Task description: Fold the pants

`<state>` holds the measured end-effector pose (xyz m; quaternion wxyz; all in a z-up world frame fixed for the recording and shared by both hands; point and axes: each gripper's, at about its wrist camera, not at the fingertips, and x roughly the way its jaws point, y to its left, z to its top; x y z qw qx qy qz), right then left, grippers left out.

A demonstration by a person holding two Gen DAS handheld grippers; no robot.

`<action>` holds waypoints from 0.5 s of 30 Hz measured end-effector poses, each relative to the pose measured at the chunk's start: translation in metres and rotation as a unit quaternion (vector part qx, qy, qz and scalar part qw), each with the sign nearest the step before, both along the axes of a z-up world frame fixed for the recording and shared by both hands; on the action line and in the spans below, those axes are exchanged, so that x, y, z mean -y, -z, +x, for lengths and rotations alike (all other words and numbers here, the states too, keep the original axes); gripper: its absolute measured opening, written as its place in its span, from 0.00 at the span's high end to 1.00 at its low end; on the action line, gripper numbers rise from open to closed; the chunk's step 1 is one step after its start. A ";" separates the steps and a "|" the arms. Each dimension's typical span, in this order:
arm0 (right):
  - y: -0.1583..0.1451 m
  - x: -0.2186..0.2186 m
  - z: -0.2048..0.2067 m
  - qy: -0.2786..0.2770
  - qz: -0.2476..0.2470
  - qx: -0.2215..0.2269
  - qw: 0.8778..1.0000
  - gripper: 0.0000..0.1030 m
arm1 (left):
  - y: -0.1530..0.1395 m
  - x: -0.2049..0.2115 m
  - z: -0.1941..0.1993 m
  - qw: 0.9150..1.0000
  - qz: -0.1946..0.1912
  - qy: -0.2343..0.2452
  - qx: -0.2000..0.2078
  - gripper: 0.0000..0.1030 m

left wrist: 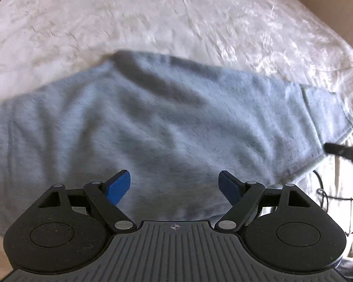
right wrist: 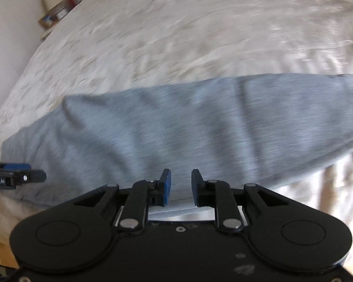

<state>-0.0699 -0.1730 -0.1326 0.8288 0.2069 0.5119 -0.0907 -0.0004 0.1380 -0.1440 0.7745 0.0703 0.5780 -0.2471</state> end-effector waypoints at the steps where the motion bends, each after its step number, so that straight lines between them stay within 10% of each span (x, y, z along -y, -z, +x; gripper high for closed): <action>1: -0.001 0.013 -0.005 0.009 -0.004 0.000 1.000 0.79 | 0.007 0.005 -0.003 1.000 0.007 -0.002 -0.005 0.21; 5: -0.003 0.068 -0.029 0.053 -0.017 0.002 0.998 0.78 | 0.047 0.015 -0.011 0.995 0.084 -0.020 -0.058 0.21; 15: 0.004 0.206 -0.060 0.128 -0.047 0.000 0.991 0.74 | 0.011 0.062 -0.014 0.993 0.075 -0.085 -0.020 0.21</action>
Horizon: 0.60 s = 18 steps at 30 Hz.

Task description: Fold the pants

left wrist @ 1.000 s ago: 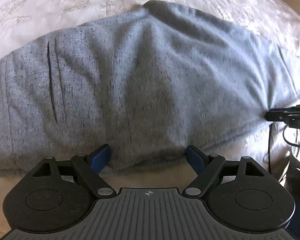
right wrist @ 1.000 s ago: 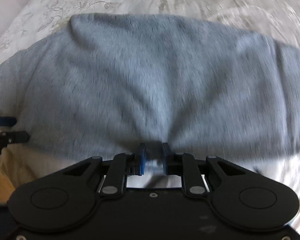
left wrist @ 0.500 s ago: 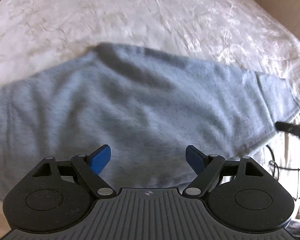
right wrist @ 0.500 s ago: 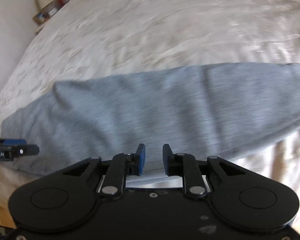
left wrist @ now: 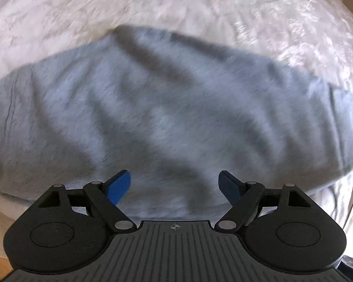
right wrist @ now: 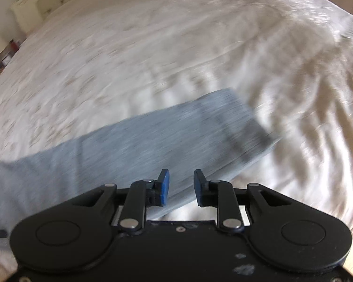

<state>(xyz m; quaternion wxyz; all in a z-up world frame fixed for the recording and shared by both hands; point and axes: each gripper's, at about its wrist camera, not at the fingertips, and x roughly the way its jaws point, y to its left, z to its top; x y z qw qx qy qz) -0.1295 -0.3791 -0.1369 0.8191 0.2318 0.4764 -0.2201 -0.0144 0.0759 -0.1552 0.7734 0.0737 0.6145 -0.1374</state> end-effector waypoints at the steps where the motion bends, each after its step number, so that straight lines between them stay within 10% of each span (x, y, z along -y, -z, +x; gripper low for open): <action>1: 0.001 0.012 -0.001 0.001 0.001 0.000 1.000 0.74 | -0.003 0.011 -0.001 1.000 -0.003 0.001 0.004 0.21; 11: 0.040 0.077 0.011 -0.022 0.001 -0.034 0.999 0.76 | -0.017 0.098 -0.013 0.998 -0.027 0.047 0.025 0.21; 18: 0.038 0.115 0.014 -0.039 -0.002 -0.003 0.999 0.58 | -0.011 0.139 -0.011 0.997 -0.025 0.074 0.013 0.21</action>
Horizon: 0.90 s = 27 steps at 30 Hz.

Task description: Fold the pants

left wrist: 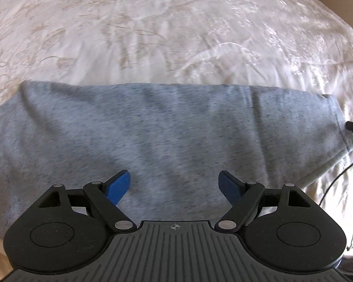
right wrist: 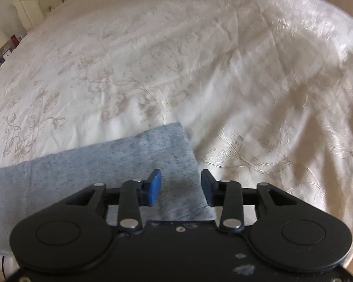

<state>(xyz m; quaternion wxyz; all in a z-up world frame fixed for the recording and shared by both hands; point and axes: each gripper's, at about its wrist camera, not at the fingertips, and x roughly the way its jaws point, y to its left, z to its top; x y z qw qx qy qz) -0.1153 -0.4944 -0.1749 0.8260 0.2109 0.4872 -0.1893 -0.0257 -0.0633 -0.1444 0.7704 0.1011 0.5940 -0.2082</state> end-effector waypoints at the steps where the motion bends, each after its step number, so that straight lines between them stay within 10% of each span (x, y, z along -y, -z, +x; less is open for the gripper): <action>1: 0.007 0.007 0.002 -0.003 0.012 -0.010 1.000 0.57 | 0.000 0.003 0.001 1.000 0.001 0.002 0.000 0.21; 15: 0.070 0.071 0.011 -0.023 0.218 0.038 0.975 0.45 | 0.007 0.070 0.015 0.999 -0.001 0.045 -0.009 0.21; 17: 0.073 0.080 0.010 -0.012 0.254 0.039 0.966 0.50 | 0.010 0.083 0.020 0.999 -0.003 0.052 -0.005 0.21; 19: 0.068 0.081 0.008 -0.010 0.285 0.044 0.957 0.87 | 0.014 0.095 0.025 0.998 0.000 0.058 0.002 0.21; 27: 0.014 0.068 0.002 -0.016 0.276 0.107 0.955 0.89 | 0.054 0.115 0.057 0.998 0.051 0.023 0.021 0.20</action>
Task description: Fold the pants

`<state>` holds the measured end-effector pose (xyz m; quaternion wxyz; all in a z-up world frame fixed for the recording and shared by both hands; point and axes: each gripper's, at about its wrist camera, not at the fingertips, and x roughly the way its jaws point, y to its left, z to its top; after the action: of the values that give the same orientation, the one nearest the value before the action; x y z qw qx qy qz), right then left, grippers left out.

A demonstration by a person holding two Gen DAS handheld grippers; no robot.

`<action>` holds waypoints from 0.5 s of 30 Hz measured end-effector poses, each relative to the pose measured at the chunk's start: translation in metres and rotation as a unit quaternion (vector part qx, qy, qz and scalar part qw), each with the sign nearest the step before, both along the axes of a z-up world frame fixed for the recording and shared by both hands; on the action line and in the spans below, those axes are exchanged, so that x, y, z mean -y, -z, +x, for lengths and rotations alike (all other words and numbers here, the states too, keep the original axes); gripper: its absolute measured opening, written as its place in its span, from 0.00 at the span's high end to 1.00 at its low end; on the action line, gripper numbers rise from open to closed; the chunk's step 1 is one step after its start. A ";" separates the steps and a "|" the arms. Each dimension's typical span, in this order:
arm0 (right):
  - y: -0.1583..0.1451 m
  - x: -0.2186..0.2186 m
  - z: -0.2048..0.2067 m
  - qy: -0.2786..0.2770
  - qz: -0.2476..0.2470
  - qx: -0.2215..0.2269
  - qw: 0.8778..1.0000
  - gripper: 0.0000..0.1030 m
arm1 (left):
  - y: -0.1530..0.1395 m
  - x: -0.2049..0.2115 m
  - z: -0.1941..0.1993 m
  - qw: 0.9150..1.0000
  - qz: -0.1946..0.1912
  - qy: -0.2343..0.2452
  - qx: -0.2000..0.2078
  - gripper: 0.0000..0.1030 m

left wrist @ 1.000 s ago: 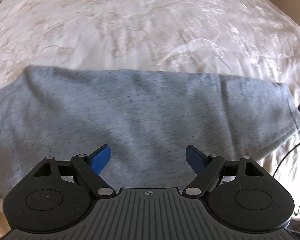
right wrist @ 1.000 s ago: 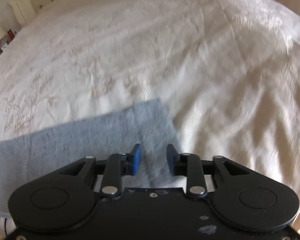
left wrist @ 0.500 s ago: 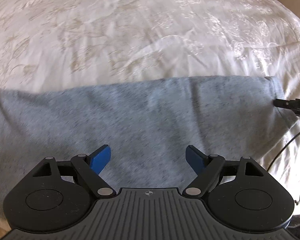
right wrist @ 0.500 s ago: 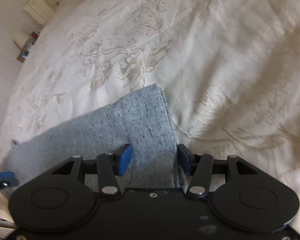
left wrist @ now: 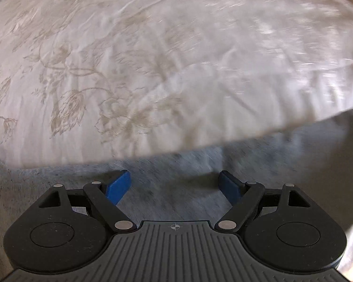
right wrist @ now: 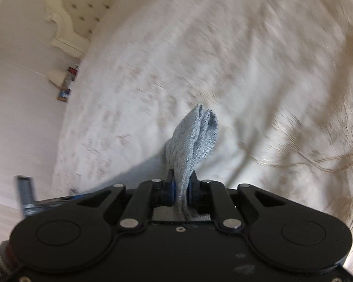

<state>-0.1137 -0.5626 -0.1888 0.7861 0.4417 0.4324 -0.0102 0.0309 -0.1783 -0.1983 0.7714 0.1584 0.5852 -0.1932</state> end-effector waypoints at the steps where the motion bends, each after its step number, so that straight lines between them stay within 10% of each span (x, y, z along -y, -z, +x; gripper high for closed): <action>1: -0.008 -0.002 0.000 0.002 -0.002 0.004 1.000 0.89 | 0.005 0.000 0.004 1.000 0.002 -0.004 -0.006 0.19; 15: -0.061 -0.035 0.009 0.006 -0.030 0.019 0.999 0.88 | -0.039 -0.034 -0.052 0.998 -0.040 0.055 0.010 0.16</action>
<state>-0.1051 -0.5275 -0.1278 0.8072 0.4205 0.4139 -0.0195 -0.0214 -0.1445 -0.1591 0.7709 0.1614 0.5600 -0.2570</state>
